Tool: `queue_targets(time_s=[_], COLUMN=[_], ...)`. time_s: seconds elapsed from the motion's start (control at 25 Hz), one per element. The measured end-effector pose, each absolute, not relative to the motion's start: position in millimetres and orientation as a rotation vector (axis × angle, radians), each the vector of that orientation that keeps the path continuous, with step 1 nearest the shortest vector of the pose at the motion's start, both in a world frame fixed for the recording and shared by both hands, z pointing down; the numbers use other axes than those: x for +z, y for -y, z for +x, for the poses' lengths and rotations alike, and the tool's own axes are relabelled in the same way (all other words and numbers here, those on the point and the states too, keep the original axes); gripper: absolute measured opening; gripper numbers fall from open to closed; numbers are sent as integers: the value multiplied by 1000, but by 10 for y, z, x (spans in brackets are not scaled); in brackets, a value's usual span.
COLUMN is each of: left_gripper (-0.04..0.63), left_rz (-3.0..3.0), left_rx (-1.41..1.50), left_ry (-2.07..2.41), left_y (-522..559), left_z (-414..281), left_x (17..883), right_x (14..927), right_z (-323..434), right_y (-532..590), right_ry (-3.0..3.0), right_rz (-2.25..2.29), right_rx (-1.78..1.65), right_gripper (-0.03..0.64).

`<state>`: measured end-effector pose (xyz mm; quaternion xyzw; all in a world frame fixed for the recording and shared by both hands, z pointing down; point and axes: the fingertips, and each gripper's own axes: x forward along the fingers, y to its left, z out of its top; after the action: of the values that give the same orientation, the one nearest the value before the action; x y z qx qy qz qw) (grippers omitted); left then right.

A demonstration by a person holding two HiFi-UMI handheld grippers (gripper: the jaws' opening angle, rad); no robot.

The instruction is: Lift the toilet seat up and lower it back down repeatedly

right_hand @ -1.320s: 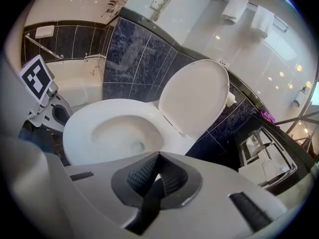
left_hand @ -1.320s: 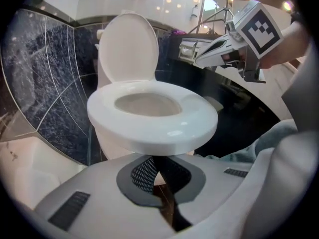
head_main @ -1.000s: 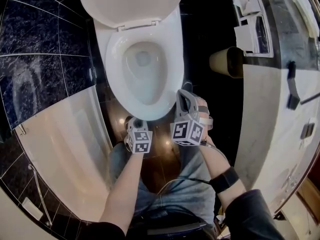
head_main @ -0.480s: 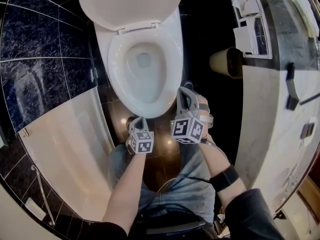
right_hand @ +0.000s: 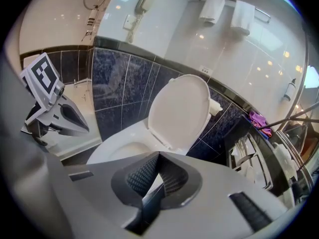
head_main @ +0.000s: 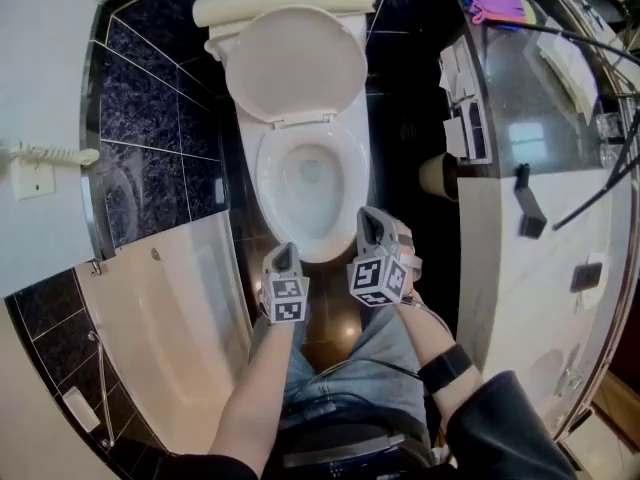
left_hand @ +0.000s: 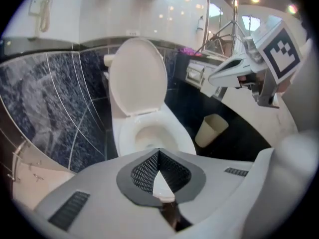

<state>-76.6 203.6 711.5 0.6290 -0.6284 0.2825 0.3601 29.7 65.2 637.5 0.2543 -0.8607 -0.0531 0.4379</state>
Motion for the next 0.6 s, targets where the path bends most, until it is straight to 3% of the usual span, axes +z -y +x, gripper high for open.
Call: queue_targets(time_s=[0.36,0.6], left_gripper=[0,0], left_rz=[1817,1855], left_rx=[594,493], left_ry=[1891,2009], left_y=[-1251,-1188], left_z=[-1445,-1656], left_x=[4712,3667], right_x=[4604,3845], right_z=[226,433], right_y=[-166,-77], right_ry=[2320,2402], right_rz=[786,848], right_rx=[4,135], right_gripper=[18,18])
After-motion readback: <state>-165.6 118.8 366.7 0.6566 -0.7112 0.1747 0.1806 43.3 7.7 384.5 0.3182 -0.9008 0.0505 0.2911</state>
